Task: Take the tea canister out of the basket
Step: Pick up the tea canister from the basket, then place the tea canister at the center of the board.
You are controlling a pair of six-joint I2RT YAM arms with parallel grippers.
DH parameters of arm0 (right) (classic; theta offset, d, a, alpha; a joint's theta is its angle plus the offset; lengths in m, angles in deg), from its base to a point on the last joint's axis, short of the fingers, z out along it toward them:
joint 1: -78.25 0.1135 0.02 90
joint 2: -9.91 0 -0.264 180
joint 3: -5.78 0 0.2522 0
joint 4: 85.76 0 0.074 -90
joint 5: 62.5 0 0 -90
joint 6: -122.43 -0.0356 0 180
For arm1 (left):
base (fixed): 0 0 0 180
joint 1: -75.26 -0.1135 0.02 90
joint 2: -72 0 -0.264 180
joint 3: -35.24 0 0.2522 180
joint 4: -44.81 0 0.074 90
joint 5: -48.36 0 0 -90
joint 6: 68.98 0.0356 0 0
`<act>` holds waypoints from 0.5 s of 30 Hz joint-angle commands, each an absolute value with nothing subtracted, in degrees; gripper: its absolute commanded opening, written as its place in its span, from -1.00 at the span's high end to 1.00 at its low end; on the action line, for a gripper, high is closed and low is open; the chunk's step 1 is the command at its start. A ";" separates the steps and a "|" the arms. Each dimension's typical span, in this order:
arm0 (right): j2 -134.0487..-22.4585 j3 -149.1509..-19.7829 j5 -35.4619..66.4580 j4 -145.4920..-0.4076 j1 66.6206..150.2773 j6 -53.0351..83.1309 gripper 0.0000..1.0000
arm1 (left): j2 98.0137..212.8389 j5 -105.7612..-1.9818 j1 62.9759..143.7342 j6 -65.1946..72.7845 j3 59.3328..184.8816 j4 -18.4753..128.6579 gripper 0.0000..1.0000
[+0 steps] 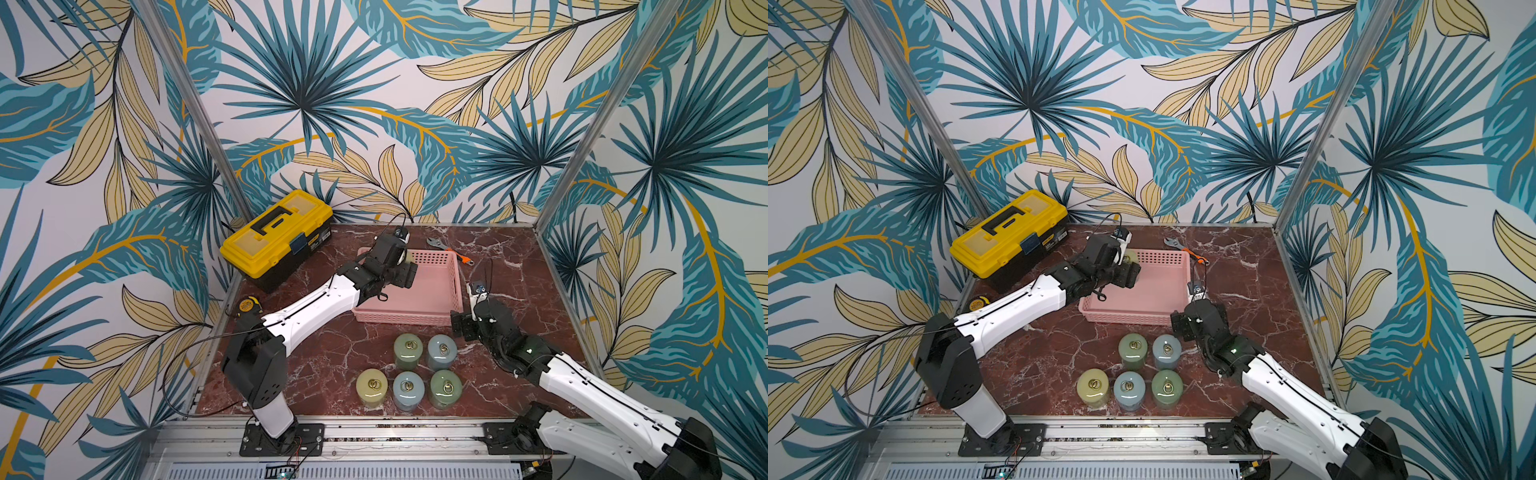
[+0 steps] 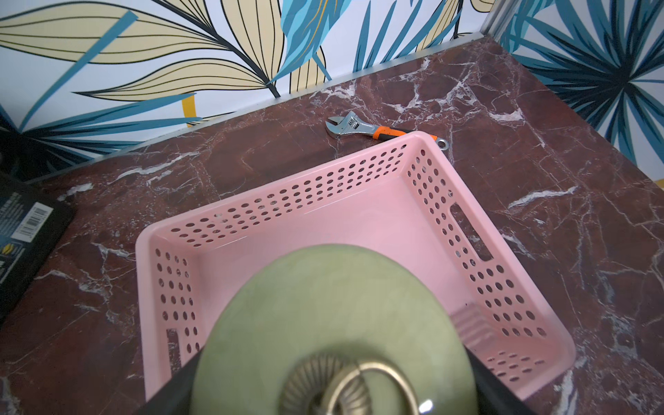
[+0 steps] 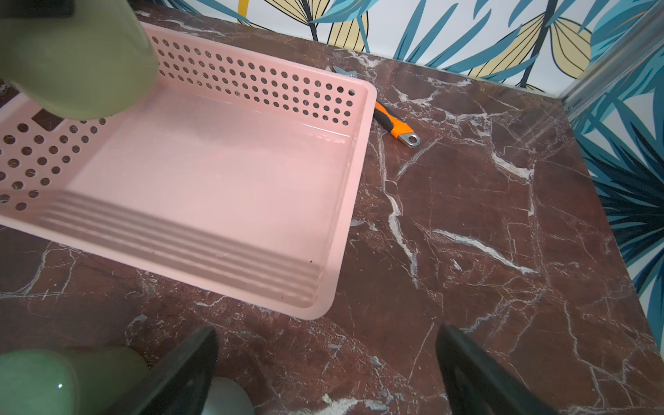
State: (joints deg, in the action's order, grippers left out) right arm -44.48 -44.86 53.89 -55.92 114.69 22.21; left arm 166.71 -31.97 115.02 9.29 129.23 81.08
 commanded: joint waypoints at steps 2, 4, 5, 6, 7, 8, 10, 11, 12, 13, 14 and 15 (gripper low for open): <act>-43.29 -43.20 54.83 -57.75 114.51 22.59 -0.99 | 159.69 -30.12 116.12 9.94 125.88 78.94 -0.01; -43.13 -43.05 54.75 -57.89 114.55 22.54 -0.99 | 157.58 -29.90 116.56 9.79 124.12 79.43 0.00; -43.14 -42.98 54.74 -58.02 114.53 22.59 -0.98 | 156.45 -29.91 116.80 9.77 123.16 79.57 0.00; -43.07 -42.96 54.74 -58.10 114.51 22.63 -0.98 | 155.48 -30.14 116.98 9.77 122.22 79.75 0.00; -43.01 -42.87 54.74 -58.18 114.55 22.63 -0.99 | 154.33 -30.32 117.18 9.80 121.33 79.97 0.00; -43.04 -42.80 54.74 -58.22 114.54 22.68 -0.99 | 153.26 -30.22 117.46 9.91 120.29 80.19 0.00; -42.93 -42.70 54.67 -58.41 114.52 22.62 -0.99 | 151.02 -30.18 117.87 10.02 118.37 80.26 0.00; -42.83 -42.69 54.63 -58.42 114.53 22.67 -0.98 | 149.79 -30.13 118.10 10.05 117.44 80.36 0.00; -42.82 -42.69 54.74 -58.46 114.52 22.67 -0.98 | 148.85 -30.01 118.23 10.03 116.58 80.50 0.00; -42.74 -42.61 54.76 -58.51 114.50 22.63 -0.98 | 147.71 -30.04 118.42 9.94 115.72 80.63 0.00; -42.65 -42.61 54.82 -58.50 114.54 22.65 -0.99 | 146.62 -30.21 118.58 9.94 114.77 80.85 0.00; -42.58 -42.61 54.83 -58.49 114.51 22.67 -0.99 | 145.84 -30.07 118.75 9.86 114.13 80.96 0.00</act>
State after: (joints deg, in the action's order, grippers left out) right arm -43.47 -44.18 54.06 -57.19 114.65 22.21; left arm 149.93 -31.34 118.24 9.27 115.98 84.79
